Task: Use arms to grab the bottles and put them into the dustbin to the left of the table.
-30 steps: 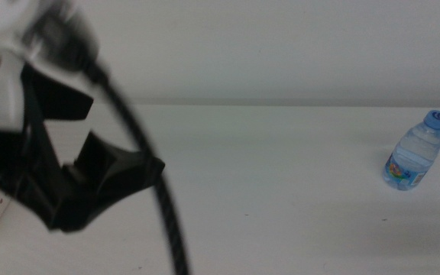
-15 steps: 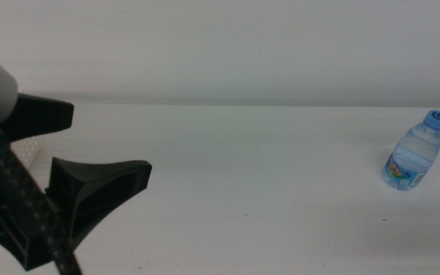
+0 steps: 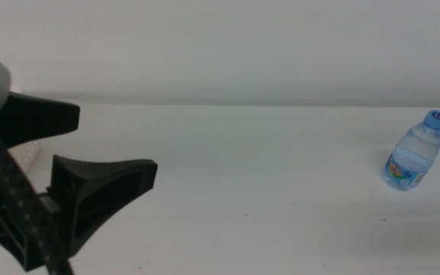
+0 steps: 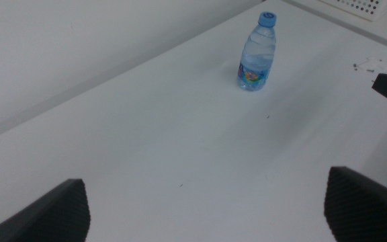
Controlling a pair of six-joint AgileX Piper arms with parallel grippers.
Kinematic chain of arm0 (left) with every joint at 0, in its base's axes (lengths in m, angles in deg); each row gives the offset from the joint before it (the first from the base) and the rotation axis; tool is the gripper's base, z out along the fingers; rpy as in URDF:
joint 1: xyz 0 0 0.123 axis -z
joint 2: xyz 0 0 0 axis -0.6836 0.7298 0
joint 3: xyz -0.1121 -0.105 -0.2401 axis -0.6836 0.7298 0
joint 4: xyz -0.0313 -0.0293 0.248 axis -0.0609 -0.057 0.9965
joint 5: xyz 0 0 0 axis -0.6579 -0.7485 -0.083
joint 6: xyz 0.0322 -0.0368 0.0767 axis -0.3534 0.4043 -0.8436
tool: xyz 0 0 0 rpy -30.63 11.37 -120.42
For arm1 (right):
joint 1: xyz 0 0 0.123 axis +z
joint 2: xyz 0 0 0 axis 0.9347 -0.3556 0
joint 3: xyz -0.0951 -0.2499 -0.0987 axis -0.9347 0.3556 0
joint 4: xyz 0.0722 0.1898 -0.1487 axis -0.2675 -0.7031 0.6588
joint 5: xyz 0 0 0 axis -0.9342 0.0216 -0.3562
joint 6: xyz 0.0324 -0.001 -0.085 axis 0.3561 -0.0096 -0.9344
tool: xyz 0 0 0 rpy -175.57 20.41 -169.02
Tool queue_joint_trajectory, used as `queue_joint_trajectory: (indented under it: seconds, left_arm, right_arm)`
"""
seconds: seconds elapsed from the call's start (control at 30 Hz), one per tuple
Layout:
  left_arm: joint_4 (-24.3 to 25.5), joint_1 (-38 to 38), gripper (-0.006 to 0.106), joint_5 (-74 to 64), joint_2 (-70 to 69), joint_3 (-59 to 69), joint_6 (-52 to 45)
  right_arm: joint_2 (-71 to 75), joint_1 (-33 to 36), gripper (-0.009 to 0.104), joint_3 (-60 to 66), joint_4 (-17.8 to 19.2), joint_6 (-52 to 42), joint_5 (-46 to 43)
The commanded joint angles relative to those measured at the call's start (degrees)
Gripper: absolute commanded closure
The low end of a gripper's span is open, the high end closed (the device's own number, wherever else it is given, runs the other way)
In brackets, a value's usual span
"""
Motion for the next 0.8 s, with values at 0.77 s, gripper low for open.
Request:
queue_joint_trajectory:
  seconds: [0.77]
  left_arm:
    - [3.2, 0.3, 0.007, 4.7, -0.2, 0.3, 13.0]
  right_arm:
    - [2.3, -0.5, 0.009, 2.4, 0.2, -0.6, -0.5]
